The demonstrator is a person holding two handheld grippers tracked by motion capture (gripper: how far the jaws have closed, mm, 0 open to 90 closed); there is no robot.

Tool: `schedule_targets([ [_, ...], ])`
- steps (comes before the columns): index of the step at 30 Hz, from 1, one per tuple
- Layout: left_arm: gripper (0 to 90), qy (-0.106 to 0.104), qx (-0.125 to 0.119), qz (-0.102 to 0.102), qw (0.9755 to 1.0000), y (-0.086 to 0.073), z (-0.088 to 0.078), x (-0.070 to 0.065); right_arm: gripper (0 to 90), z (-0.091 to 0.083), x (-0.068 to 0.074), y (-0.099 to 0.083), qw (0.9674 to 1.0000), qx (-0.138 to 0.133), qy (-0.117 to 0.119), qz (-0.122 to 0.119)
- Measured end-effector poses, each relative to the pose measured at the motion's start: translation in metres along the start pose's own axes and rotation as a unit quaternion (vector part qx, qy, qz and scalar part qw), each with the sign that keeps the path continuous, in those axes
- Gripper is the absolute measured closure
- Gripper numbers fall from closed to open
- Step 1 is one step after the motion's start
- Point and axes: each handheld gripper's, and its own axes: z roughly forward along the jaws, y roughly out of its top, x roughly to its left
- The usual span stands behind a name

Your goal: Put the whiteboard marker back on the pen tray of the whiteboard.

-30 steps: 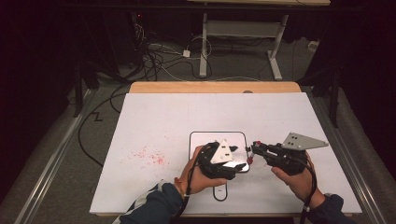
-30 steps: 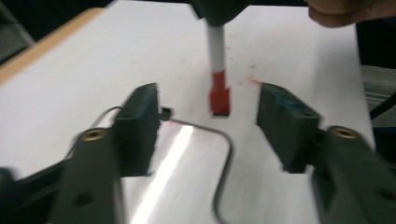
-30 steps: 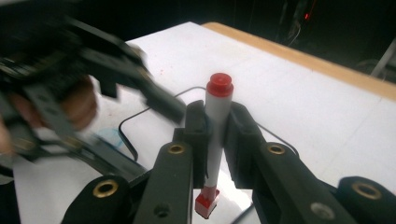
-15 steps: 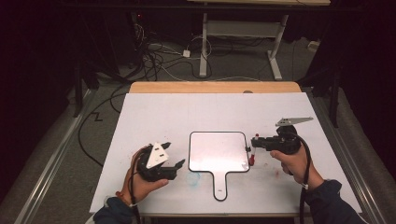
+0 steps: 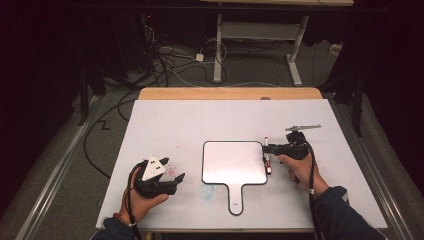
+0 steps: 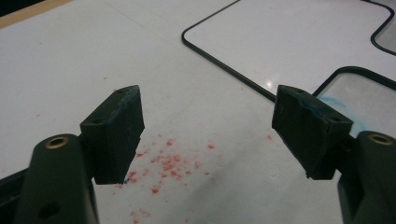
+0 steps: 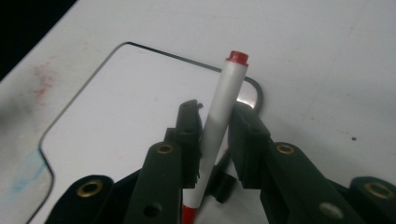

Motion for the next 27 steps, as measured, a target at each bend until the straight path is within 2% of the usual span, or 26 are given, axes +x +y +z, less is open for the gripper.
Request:
schedule_targets([
  [4, 24.3, -0.004, 0.017, 0.008, 0.9998, -0.006, 0.004, -0.004, 70.7, 0.004, -0.002, -0.006, 0.9999, 0.001, -0.016, 0.004],
  [7, 24.3, -0.007, 0.023, 0.013, 0.9996, -0.007, 0.006, -0.006, 67.7, 0.007, -0.002, -0.01, 0.9991, 0.011, -0.041, -0.008],
  [8, 24.3, -0.008, 0.023, 0.014, 0.9996, -0.008, 0.006, -0.007, 67.2, 0.007, -0.002, -0.01, 0.999, 0.009, -0.042, -0.01],
  [9, 24.3, -0.01, 0.024, 0.013, 0.9996, -0.008, 0.006, -0.007, 65.4, 0.006, -0.002, -0.01, 0.9988, 0.01, -0.046, -0.015],
  [10, 24.3, -0.011, 0.025, 0.013, 0.9995, -0.008, 0.006, -0.007, 63.5, 0.006, 0.0, -0.01, 0.998, 0.013, -0.055, -0.03],
  [15, 24.3, -0.01, 0.028, 0.016, 0.9994, -0.009, 0.007, -0.007, 56.4, 0.007, 0.007, -0.01, 0.9946, 0.014, -0.08, -0.064],
  [19, 24.3, -0.01, 0.03, 0.019, 0.9993, -0.009, 0.007, -0.007, 59.8, 0.007, 0.011, -0.011, 0.9937, 0.019, -0.078, -0.078],
  [23, 24.3, -0.011, 0.032, 0.019, 0.9992, -0.009, 0.007, -0.007, 74.1, 0.001, 0.012, -0.011, 0.9925, 0.02, -0.09, -0.081],
  [25, 24.3, -0.01, 0.033, 0.022, 0.9992, -0.01, 0.006, -0.007, 70.0, -0.002, 0.011, -0.011, 0.9925, 0.029, -0.091, -0.076],
  [26, 24.3, -0.01, 0.032, 0.021, 0.9992, -0.009, 0.006, -0.007, 70.8, -0.005, 0.011, -0.012, 0.9926, 0.034, -0.088, -0.076],
  [27, 24.3, -0.01, 0.032, 0.021, 0.9992, -0.009, 0.006, -0.007, 71.3, -0.007, 0.015, -0.012, 0.9911, 0.042, -0.096, -0.082],
])
